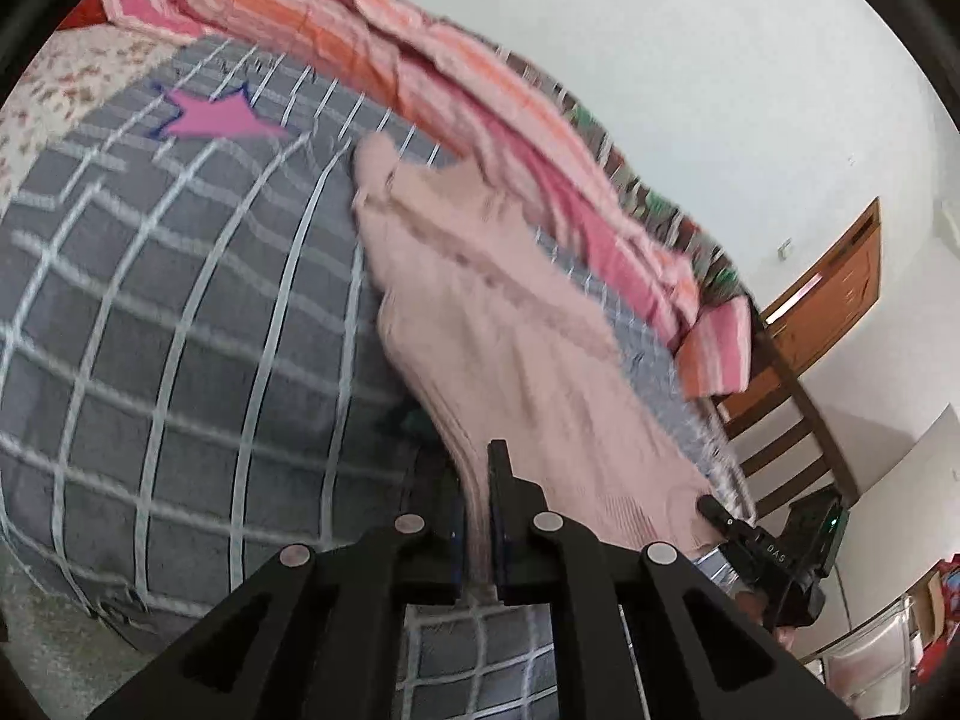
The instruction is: Fold small clothes
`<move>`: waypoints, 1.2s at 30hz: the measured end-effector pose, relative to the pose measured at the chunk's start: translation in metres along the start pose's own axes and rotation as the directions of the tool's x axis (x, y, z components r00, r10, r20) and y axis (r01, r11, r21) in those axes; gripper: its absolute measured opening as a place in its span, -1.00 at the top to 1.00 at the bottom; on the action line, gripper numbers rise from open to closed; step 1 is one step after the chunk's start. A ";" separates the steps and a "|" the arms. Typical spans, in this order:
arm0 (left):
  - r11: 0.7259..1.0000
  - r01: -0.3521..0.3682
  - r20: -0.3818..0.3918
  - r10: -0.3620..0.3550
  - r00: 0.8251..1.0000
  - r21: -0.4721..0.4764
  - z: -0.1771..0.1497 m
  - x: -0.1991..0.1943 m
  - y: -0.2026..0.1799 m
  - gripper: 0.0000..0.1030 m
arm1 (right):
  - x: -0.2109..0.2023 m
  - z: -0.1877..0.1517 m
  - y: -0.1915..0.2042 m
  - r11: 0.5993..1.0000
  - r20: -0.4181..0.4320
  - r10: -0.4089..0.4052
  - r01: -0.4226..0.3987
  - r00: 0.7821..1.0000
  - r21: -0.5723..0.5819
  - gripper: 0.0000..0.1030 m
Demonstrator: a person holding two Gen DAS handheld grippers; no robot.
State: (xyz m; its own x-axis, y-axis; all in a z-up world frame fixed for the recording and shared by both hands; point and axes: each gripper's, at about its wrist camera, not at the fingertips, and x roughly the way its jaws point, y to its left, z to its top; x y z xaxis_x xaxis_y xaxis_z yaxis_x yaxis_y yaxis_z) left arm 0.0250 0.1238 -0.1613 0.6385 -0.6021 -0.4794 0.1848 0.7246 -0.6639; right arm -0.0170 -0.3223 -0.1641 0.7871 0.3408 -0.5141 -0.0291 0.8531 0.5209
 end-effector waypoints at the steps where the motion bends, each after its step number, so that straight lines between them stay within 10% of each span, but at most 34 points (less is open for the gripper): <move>1: 1.000 0.004 0.011 -0.004 1.000 0.006 0.006 -0.002 -0.003 0.87 | -0.003 0.006 0.001 1.000 0.017 0.014 -0.014 1.000 0.010 0.90; 14: 0.999 -0.032 0.118 0.030 0.993 0.014 0.073 0.013 -0.024 0.86 | 0.009 0.070 0.009 0.988 0.154 0.120 -0.133 0.981 0.081 0.90; 36: 0.987 -0.156 0.132 0.159 0.978 -0.036 0.172 0.112 -0.015 0.86 | 0.123 0.175 0.017 0.995 0.096 -0.049 0.040 0.994 0.086 0.90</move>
State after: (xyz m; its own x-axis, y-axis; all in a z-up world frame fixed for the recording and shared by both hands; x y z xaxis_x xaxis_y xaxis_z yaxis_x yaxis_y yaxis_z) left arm 0.2222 0.1032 -0.1068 0.7524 -0.4297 -0.4992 0.0564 0.7971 -0.6012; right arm 0.1872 -0.3348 -0.0998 0.8429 0.2597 -0.4713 0.0559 0.8289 0.5567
